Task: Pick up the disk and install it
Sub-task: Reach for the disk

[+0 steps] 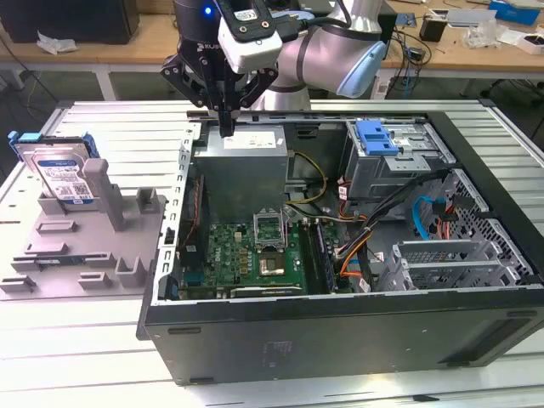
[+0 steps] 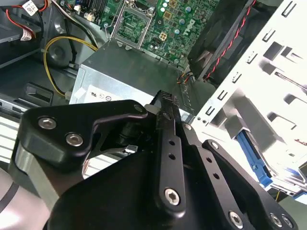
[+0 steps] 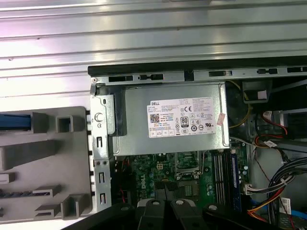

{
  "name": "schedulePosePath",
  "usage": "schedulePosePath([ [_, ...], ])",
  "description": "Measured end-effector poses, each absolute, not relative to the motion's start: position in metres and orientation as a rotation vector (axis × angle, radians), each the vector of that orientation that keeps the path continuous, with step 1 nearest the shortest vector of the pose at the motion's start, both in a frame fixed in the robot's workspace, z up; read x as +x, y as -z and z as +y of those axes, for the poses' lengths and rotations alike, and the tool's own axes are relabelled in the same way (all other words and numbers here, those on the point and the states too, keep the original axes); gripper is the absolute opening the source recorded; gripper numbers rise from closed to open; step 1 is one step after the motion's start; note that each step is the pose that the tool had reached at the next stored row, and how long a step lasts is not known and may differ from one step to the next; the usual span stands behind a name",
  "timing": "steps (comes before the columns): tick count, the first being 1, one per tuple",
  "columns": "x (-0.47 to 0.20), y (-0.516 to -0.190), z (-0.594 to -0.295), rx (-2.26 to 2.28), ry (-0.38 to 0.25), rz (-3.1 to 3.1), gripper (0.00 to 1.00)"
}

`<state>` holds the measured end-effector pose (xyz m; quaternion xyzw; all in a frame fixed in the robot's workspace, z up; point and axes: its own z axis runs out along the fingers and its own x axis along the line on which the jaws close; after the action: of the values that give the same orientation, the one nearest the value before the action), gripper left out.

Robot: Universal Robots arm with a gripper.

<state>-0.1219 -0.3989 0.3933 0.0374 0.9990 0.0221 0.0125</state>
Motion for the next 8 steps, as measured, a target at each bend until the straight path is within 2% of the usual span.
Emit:
schedulePosePath([
  [8, -0.1314, -0.3933, -0.3977, 0.117, -0.069, 3.114, 0.11],
])
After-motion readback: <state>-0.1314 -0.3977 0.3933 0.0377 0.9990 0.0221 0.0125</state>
